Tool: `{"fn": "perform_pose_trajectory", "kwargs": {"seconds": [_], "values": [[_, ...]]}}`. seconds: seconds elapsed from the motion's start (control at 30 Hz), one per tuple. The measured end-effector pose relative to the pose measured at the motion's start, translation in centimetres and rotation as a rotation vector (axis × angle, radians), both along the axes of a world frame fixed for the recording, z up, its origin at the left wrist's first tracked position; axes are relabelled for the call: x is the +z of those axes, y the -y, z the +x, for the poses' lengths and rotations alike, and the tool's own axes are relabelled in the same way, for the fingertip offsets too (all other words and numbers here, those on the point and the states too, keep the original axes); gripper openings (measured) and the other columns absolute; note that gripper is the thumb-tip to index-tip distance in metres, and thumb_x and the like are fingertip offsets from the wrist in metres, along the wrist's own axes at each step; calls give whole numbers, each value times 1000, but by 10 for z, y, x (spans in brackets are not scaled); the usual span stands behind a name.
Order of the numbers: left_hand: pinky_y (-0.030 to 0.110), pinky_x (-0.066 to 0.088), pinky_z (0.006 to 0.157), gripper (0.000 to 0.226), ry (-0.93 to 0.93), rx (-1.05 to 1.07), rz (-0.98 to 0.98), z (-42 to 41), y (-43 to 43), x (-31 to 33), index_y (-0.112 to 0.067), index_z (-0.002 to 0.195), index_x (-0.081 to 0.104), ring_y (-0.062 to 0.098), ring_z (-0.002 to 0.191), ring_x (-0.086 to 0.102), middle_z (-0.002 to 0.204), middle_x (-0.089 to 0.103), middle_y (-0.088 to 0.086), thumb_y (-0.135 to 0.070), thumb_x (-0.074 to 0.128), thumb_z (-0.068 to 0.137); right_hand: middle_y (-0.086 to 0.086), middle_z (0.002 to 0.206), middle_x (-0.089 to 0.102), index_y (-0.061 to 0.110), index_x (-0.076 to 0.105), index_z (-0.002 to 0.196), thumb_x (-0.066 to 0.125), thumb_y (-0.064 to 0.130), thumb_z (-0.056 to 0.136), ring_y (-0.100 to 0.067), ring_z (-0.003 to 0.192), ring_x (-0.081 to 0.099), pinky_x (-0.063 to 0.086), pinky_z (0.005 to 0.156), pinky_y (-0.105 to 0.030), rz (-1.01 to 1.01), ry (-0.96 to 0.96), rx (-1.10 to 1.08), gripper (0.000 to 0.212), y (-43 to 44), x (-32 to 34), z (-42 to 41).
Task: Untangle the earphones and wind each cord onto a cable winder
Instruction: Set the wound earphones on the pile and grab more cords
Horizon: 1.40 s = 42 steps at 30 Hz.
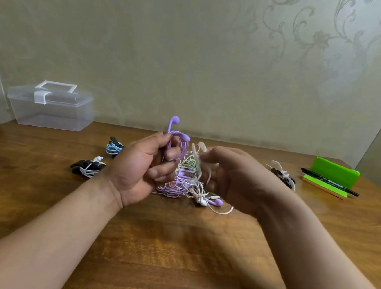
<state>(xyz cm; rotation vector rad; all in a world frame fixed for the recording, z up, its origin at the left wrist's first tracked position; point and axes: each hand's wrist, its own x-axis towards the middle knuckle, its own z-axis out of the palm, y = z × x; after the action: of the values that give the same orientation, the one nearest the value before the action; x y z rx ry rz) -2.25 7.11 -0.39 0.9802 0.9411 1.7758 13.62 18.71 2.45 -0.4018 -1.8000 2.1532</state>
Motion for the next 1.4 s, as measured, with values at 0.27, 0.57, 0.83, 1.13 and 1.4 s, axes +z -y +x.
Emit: {"fn": "perform_pose_trajectory", "kwargs": {"seconds": [0.27,0.57,0.83,1.13,1.4], "values": [[27,6,48,40,-31,128,-45,8,-2,1,-19,76,65,7,41,14,63,31,-2,-21,36,103,-2,74,47,8,56,100,50,11,93,-6,49,41,29,35,-14,-284,20,145,11,10,-7,-8],[25,9,46,37,-244,205,-76,19,0,1,-13,78,60,9,41,17,61,29,2,-17,34,103,-5,72,55,7,58,99,53,11,101,-8,47,48,35,38,-17,-199,-42,-34,6,9,-12,-14],[24,6,45,40,64,140,-134,10,-1,3,-22,65,58,8,38,9,57,26,-7,-20,36,98,-8,86,69,10,67,106,54,10,96,-22,70,59,46,54,-30,268,-228,-95,16,5,-20,-15],[26,9,48,44,77,191,-200,8,-2,0,-22,63,65,8,37,15,57,28,-6,-18,39,99,-19,91,66,27,60,109,64,30,104,-18,75,59,49,66,-37,649,-178,-179,7,11,-32,-14],[20,13,45,36,95,270,-211,10,-6,-3,-18,81,72,7,36,18,58,34,-4,-16,40,99,-3,89,71,32,55,113,63,46,100,-27,82,64,54,77,-54,900,-134,-230,21,15,-38,-15]]}}
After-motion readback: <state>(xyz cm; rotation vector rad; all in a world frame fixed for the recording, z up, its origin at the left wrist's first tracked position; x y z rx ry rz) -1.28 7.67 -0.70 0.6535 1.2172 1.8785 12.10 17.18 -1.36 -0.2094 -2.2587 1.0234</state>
